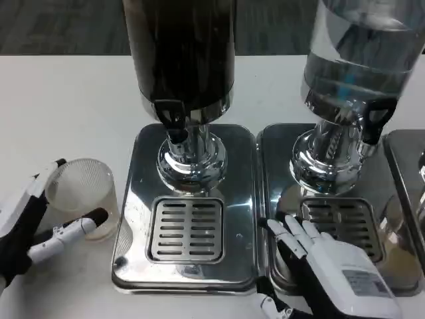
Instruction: Grasp the cup under the faucet to collect the drink, then remove the cup.
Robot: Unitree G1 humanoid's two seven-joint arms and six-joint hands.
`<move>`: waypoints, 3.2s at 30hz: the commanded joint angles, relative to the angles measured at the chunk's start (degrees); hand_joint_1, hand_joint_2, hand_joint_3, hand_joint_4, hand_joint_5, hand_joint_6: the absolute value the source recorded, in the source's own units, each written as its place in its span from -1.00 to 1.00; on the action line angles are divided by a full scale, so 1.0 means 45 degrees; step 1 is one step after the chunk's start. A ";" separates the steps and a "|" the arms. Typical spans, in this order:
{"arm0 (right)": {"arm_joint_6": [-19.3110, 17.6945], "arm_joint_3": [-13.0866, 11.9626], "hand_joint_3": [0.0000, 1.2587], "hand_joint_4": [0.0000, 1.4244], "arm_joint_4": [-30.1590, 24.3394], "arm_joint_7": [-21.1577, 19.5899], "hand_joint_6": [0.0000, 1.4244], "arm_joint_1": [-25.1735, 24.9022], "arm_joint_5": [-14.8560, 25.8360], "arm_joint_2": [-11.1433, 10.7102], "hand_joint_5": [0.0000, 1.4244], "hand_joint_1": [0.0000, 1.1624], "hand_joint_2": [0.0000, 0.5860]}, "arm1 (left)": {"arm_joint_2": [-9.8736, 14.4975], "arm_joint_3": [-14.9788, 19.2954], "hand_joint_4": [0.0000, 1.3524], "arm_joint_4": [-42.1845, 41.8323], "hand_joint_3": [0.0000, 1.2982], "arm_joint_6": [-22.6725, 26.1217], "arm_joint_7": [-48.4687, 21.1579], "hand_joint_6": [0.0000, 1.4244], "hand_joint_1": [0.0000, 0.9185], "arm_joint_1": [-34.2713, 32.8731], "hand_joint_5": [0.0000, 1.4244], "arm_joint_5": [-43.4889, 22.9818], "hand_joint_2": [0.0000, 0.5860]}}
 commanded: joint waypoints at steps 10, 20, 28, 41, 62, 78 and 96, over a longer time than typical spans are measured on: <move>0.0109 -0.0008 -0.86 -1.00 -0.0247 0.0153 -0.94 0.0490 0.0168 0.0012 -1.00 -0.12 0.71 | -0.0396 -0.0705 -1.00 0.1518 -1.00 -0.1328 0.2505 -0.77 -0.96 -0.0668 -0.85 0.0315 -0.83; 0.0125 -0.0077 -0.85 -1.00 -0.0306 0.0131 -0.93 0.0703 0.0311 0.0034 -1.00 -0.15 0.76 | -0.0615 -0.1263 -1.00 0.3056 -1.00 -0.2505 0.3236 -0.72 -0.94 -0.1416 -0.82 0.0240 -0.80; 0.0091 -0.0183 -0.85 -1.00 -0.0313 0.0130 -0.93 0.0679 0.0496 -0.0008 -1.00 -0.16 0.75 | -0.0637 -0.1405 -1.00 0.3616 -1.00 -0.2886 0.3124 -0.70 -0.94 -0.1744 -0.76 0.0130 -0.80; 0.0084 -0.0265 -0.85 -1.00 -0.0380 0.0170 -0.93 0.0805 0.0739 -0.0067 -1.00 -0.17 0.80 | -0.0395 -0.1854 -1.00 0.3683 -1.00 -0.2576 0.3042 -0.62 -0.70 -0.1915 -0.78 0.0381 -0.76; 0.0013 -0.0281 -0.84 -1.00 -0.0345 0.0090 -0.93 0.0689 0.0944 -0.0101 -1.00 -0.19 0.84 | -0.0766 -0.1450 -0.53 0.4509 -0.50 -0.3660 0.4363 0.10 -0.50 -0.1978 -0.18 -0.0075 -0.63; -0.0042 -0.0302 -0.83 -1.00 -0.0448 -0.0045 -0.93 0.0973 0.1158 -0.0220 -1.00 -0.21 0.86 | -0.0976 -0.1129 -0.33 0.5014 -0.33 -0.4909 0.5643 0.40 -0.43 -0.1756 0.09 -0.0253 -0.56; -0.0042 -0.0356 -0.83 -1.00 -0.0433 -0.0026 -0.93 0.0854 0.1407 -0.0399 -1.00 -0.21 0.86 | -0.1017 -0.0126 -0.31 0.4002 -0.32 -0.6515 0.5881 0.46 -0.41 -0.0841 0.14 -0.0672 -0.56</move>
